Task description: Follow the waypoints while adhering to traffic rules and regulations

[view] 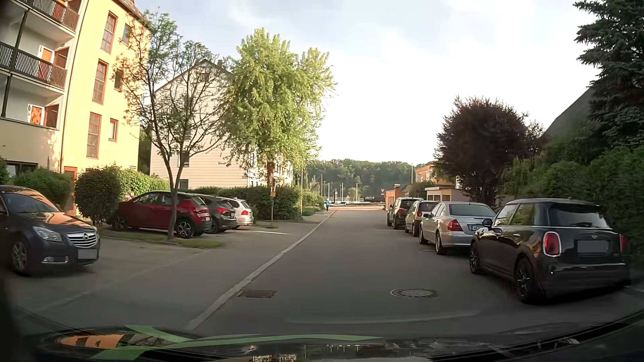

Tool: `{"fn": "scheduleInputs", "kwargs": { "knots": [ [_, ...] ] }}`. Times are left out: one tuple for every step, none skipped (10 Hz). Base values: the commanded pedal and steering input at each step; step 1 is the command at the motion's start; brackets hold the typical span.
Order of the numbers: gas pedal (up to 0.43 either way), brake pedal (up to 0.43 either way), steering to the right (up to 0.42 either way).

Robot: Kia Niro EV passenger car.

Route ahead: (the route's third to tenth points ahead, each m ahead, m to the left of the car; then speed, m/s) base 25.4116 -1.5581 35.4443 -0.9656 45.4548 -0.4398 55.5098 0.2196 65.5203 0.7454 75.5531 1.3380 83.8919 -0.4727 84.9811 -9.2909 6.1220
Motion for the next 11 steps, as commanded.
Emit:
{"fn": "scheduleInputs", "kwargs": {
  "knots": [
    [0.0,0.0,0.004],
    [0.0,0.0,0.004],
    [0.0,0.0,0.004],
    [0.0,0.0,0.004],
    [0.0,0.0,0.004],
    [0.0,0.0,0.003],
    [0.0,0.0,0.003],
    [0.02,0.0,0.003],
    [0.02,0.0,0.003],
    [0.039,0.0,0.002],
    [0.039,0.0,0.003]
  ]
}}
